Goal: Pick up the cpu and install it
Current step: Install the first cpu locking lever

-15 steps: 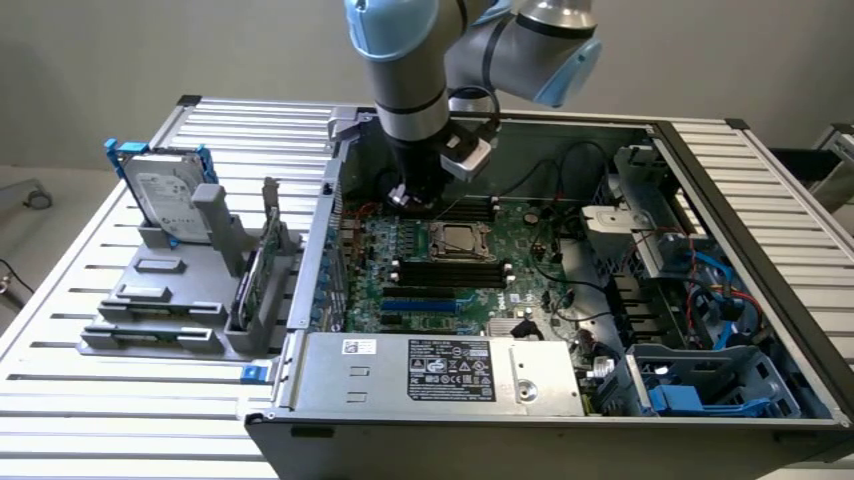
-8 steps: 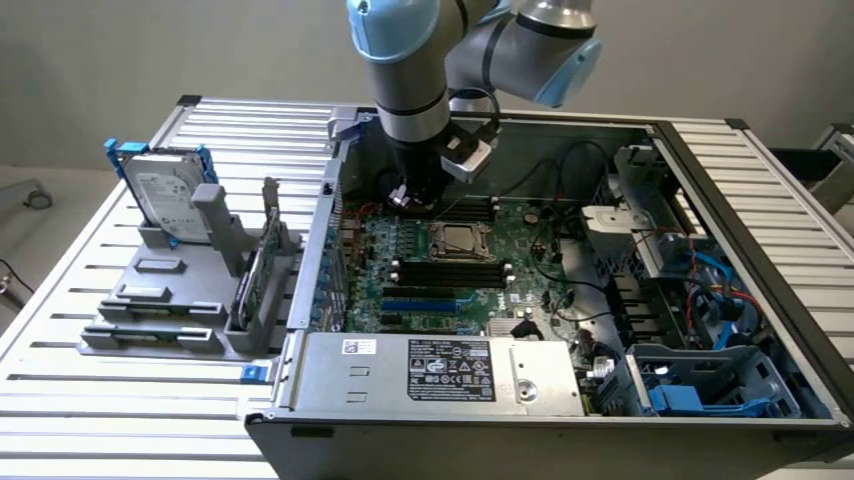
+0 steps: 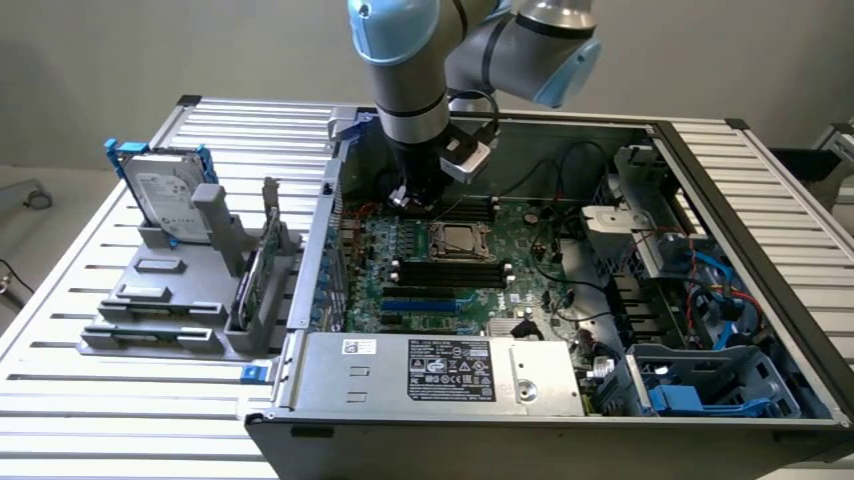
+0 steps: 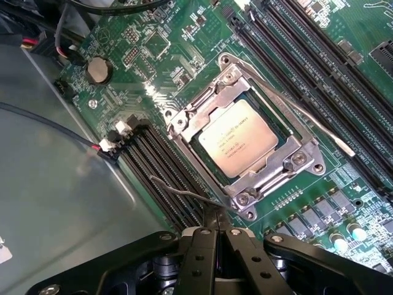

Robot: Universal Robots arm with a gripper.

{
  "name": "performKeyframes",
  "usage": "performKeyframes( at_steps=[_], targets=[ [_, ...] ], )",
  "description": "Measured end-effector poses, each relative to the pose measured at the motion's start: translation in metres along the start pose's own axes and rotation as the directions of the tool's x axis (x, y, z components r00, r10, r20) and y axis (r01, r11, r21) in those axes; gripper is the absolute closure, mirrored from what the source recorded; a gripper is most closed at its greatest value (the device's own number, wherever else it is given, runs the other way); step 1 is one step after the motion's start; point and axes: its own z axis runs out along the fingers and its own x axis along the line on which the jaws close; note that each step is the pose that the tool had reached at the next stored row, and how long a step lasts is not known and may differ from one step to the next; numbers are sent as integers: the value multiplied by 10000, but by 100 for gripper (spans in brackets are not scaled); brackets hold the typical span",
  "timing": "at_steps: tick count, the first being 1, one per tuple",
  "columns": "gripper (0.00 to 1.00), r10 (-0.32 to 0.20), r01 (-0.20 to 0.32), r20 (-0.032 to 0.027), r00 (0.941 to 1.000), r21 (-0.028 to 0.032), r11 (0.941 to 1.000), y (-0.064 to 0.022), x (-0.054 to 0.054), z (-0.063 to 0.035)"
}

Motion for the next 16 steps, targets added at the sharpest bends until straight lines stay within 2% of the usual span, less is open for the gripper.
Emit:
performKeyframes(
  at_steps=[16],
  targets=[
    [89,-8,10,145,9999,-127,9999,36,63,59]
  ],
)
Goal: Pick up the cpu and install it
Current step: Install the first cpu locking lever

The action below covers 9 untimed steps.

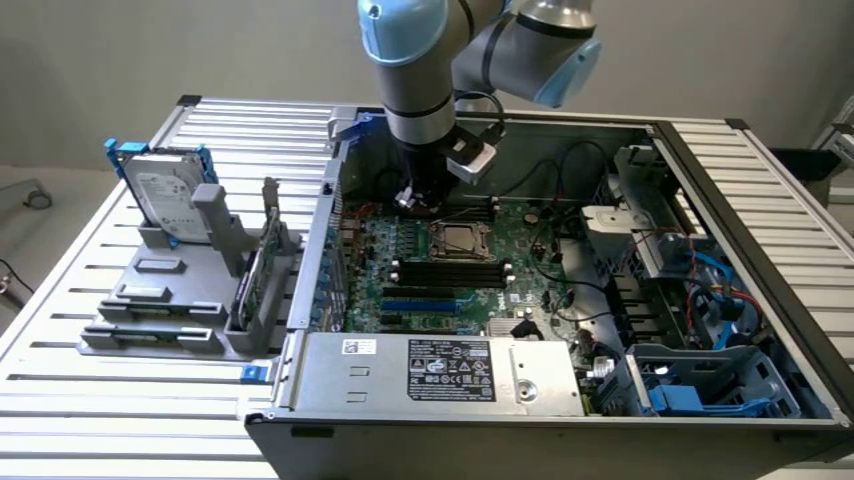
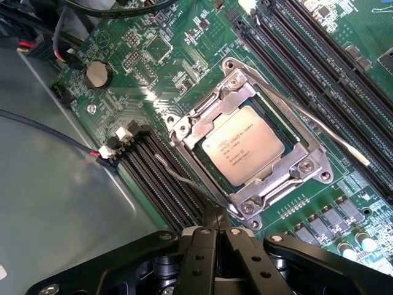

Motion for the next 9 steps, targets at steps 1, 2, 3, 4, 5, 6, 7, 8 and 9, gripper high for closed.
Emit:
performKeyframes(
  at_steps=[1,2,3,4,5,6,7,8,9],
  targets=[
    [89,-2,2,7,10000,-7,10000,4,4,4],
    [89,-3,3,15,10000,-13,10000,9,8,8],
    [89,-4,4,22,10000,-19,10000,13,12,11],
    [89,-6,6,30,10000,-26,10000,17,15,15],
    [89,-7,7,38,10000,-33,10000,21,19,18],
    [89,-9,9,47,10000,-40,10000,26,23,21],
    [89,-10,10,54,10000,-46,10000,30,27,25],
    [89,-12,12,62,10000,-53,10000,35,32,29],
    [89,-14,14,68,10000,-59,10000,41,36,32]
  ],
)
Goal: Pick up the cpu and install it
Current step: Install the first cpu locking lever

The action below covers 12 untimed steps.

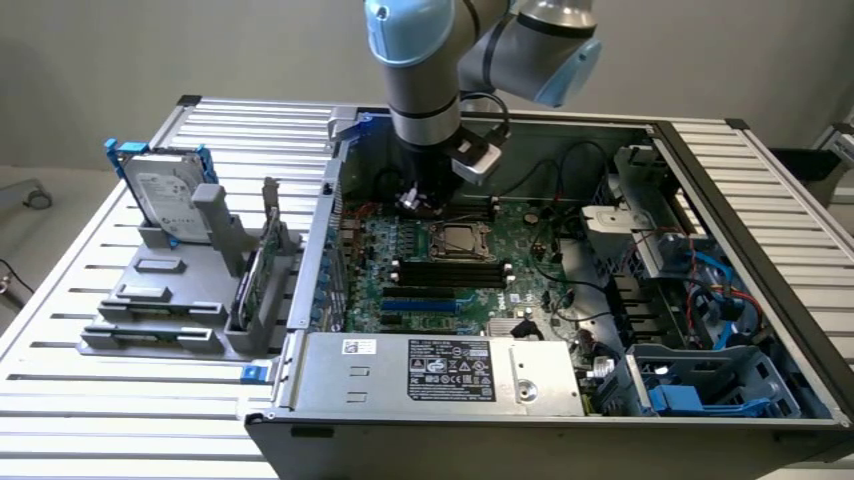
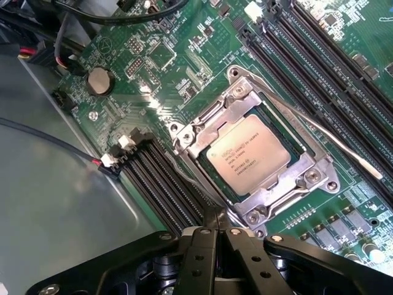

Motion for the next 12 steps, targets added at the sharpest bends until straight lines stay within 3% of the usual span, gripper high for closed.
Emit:
performKeyframes(
  at_steps=[12],
  targets=[
    [89,-23,24,112,9999,-90,10000,50,53,31]
  ],
)
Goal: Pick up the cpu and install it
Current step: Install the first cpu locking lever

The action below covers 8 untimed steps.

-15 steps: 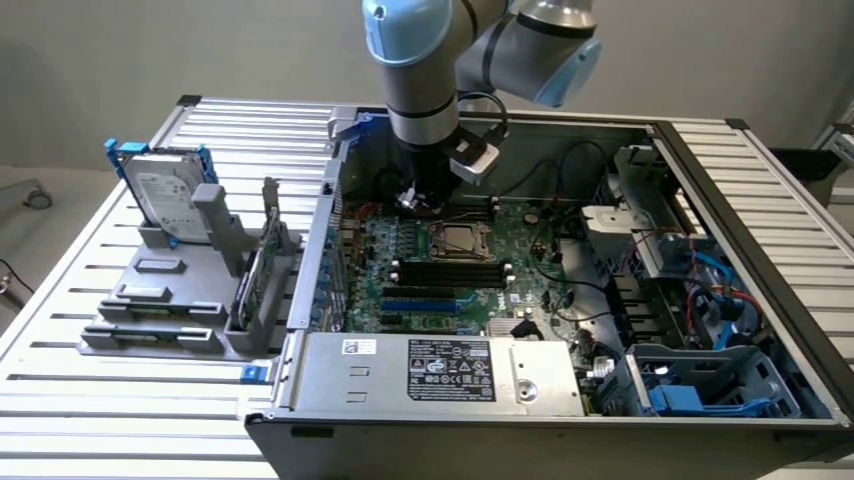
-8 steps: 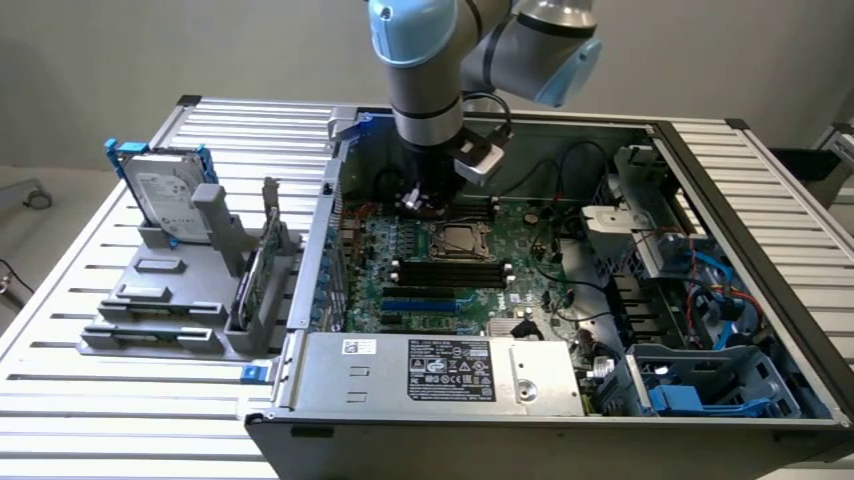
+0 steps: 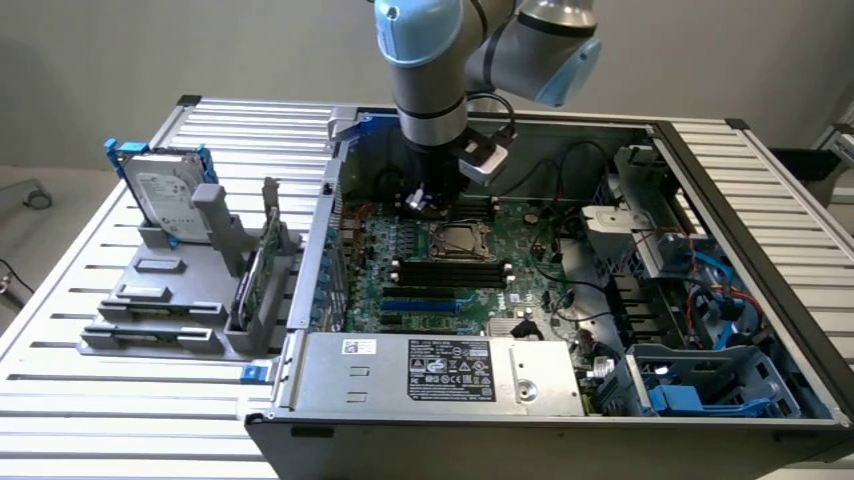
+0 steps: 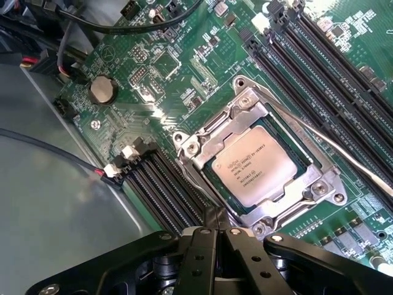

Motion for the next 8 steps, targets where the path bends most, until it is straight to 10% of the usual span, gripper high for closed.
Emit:
performKeyframes(
  at_steps=[8],
  targets=[
    [89,-3,3,63,10000,-11,10000,7,12,1]
  ],
)
